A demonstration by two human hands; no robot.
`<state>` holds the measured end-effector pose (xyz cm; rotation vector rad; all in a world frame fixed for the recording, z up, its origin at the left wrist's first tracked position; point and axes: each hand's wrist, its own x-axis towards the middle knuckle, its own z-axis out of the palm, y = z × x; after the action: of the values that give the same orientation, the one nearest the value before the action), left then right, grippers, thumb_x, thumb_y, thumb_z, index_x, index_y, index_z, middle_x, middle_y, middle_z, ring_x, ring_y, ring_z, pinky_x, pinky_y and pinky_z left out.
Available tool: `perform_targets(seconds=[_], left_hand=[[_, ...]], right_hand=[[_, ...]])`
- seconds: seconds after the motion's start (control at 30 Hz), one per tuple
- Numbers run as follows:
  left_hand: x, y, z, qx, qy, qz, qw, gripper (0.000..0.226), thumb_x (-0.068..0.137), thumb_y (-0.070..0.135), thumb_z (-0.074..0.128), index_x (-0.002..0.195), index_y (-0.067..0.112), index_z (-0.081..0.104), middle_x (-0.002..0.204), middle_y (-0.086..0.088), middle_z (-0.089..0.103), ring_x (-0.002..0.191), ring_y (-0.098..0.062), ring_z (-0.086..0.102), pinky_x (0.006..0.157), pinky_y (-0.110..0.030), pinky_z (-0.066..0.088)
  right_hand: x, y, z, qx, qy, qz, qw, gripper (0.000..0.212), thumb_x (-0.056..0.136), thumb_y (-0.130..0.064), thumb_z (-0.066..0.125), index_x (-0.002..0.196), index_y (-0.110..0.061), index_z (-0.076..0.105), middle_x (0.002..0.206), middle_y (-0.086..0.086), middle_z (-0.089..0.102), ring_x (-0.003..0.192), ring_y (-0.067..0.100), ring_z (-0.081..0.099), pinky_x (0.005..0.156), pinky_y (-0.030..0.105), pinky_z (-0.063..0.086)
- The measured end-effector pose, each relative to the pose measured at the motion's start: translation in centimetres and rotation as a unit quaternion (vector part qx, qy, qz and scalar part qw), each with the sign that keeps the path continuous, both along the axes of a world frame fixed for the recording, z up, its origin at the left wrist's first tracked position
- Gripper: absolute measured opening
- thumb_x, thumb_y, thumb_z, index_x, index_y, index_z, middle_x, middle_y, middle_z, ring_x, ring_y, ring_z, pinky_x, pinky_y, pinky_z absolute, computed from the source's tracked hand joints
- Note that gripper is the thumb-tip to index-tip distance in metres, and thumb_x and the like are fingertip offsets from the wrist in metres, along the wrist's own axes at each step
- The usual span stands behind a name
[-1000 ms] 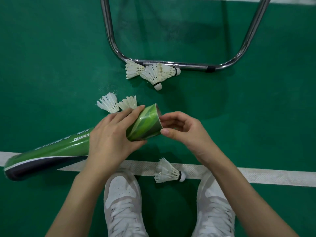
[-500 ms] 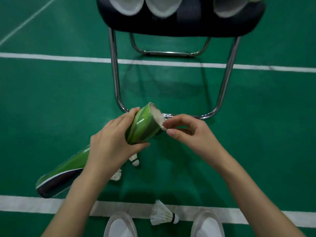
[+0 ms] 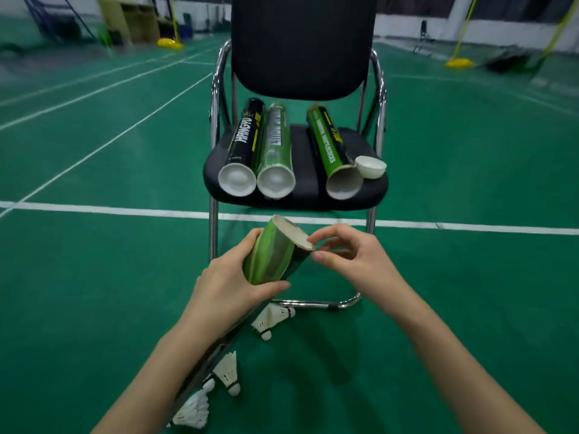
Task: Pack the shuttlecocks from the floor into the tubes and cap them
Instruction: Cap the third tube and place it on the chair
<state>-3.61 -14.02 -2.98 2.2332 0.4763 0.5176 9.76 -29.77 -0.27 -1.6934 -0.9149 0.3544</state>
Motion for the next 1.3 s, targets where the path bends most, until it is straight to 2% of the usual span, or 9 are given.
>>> perform_targets(seconds=[0.23,0.3,0.47,0.53,0.6,0.7,0.8,0.9,1.3], left_hand=[[2.6,-0.8,2.4,-0.07,-0.055,-0.007,0.996,0.086,0.059,0.045,0.081,0.132,0.045,0.037,0.102,0.03,0.056,0.097,0.002,0.056,0.084,-0.023,0.044],[3.6,-1.3,2.9,-0.081,-0.067,-0.017,0.994,0.084,0.059,0.041,0.082,0.126,0.052,0.032,0.101,0.033,0.052,0.1,0.001,0.054,0.084,-0.019,0.04],[6.1,-1.8,3.3,-0.114,-0.069,-0.051,0.99,0.081,0.06,0.041,0.081,0.128,0.048,0.037,0.108,0.03,0.056,0.102,0.001,0.056,0.094,-0.029,0.044],[6.7,-2.0,3.1,-0.126,-0.071,-0.053,0.988,0.08,0.06,0.041,0.081,0.128,0.042,0.039,0.109,0.028,0.057,0.101,0.004,0.055,0.095,-0.028,0.044],[7.2,-2.1,2.7,-0.136,-0.067,-0.053,0.987,0.086,0.059,0.043,0.081,0.133,0.037,0.039,0.114,0.023,0.058,0.105,0.001,0.054,0.095,-0.026,0.042],[7.7,-2.3,2.0,-0.128,-0.056,-0.05,0.989,0.07,0.06,0.04,0.082,0.117,0.051,0.041,0.102,0.029,0.06,0.095,0.014,0.053,0.083,-0.007,0.04],[8.1,-2.6,1.7,-0.117,-0.05,-0.05,0.991,0.065,0.062,0.036,0.082,0.098,0.063,0.035,0.087,0.045,0.056,0.086,0.023,0.05,0.07,0.002,0.036],[8.4,-2.5,1.4,-0.12,-0.049,-0.049,0.99,0.067,0.062,0.034,0.083,0.097,0.064,0.034,0.086,0.049,0.052,0.085,0.024,0.049,0.069,0.003,0.035],[8.5,-2.1,1.1,-0.121,-0.063,-0.044,0.99,0.07,0.061,0.036,0.083,0.108,0.061,0.036,0.098,0.031,0.059,0.09,0.019,0.052,0.075,-0.002,0.039]], right_hand=[[2.2,-0.2,2.6,-0.009,-0.035,-0.038,0.999,0.013,0.084,-0.009,0.064,0.089,-0.021,0.064,0.096,-0.005,0.065,0.078,0.0,0.056,0.069,0.01,0.046],[3.3,-0.2,3.4,-0.013,-0.054,-0.052,0.997,0.014,0.085,-0.008,0.063,0.087,-0.021,0.064,0.091,-0.007,0.065,0.077,0.001,0.056,0.067,0.009,0.044],[8.1,-0.3,4.7,-0.012,-0.101,-0.13,0.986,0.01,0.086,-0.006,0.061,0.088,-0.015,0.064,0.084,-0.005,0.065,0.075,0.001,0.057,0.065,0.004,0.042],[10.4,0.0,4.3,-0.035,-0.135,-0.163,0.977,0.007,0.087,-0.008,0.059,0.089,-0.014,0.063,0.087,-0.001,0.064,0.077,0.003,0.056,0.067,0.008,0.043],[12.9,0.7,3.5,-0.069,-0.178,-0.198,0.961,0.007,0.087,-0.01,0.059,0.092,-0.012,0.063,0.095,0.004,0.064,0.084,0.012,0.057,0.074,0.021,0.045],[16.1,2.1,2.0,-0.163,-0.274,-0.248,0.915,0.02,0.089,-0.012,0.056,0.108,-0.011,0.062,0.114,0.008,0.06,0.109,0.027,0.048,0.087,0.036,0.041],[17.9,3.0,1.1,-0.238,-0.326,-0.254,0.879,0.03,0.093,-0.013,0.05,0.122,-0.011,0.054,0.129,0.008,0.053,0.122,0.027,0.039,0.095,0.04,0.037],[19.0,3.5,0.7,-0.27,-0.346,-0.269,0.858,0.03,0.095,-0.015,0.045,0.123,-0.012,0.054,0.13,0.008,0.052,0.122,0.027,0.039,0.093,0.039,0.035],[19.4,3.7,1.1,-0.26,-0.363,-0.276,0.851,0.017,0.091,-0.019,0.054,0.102,-0.012,0.064,0.119,0.006,0.055,0.115,0.026,0.043,0.091,0.037,0.032]])
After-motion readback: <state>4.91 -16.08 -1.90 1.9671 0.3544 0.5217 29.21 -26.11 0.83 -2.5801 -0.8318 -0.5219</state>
